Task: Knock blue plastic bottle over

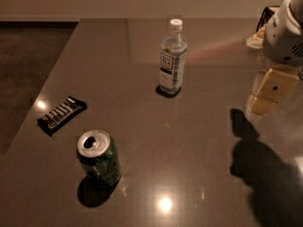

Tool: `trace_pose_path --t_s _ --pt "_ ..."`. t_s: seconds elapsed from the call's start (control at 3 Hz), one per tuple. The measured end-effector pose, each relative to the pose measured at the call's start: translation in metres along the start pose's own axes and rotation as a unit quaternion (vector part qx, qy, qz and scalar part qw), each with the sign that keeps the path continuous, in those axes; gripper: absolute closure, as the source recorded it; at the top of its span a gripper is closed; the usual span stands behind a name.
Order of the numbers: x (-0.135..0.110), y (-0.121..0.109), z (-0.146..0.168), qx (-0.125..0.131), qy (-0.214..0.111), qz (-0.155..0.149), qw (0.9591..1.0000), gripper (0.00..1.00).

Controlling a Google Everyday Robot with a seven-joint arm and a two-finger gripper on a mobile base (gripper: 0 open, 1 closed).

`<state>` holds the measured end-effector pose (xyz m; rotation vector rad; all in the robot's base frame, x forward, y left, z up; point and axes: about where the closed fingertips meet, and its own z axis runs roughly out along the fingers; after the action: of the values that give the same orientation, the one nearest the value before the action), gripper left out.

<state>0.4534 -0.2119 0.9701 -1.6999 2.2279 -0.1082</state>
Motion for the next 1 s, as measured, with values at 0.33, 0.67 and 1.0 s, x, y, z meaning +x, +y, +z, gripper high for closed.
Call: trace_pose_path --t_s 0.33,0.67,1.0 --pt "-0.008 -0.011 0.02 0.002 0.002 0.013 0.9999 0.0" --pt "-0.024 -0.024 0.044 0.002 -0.007 0.041 0.9991 0.0" --pt "-0.052 -0.027 0.058 -0.011 -0.042 0.065 0.9969 0.0"
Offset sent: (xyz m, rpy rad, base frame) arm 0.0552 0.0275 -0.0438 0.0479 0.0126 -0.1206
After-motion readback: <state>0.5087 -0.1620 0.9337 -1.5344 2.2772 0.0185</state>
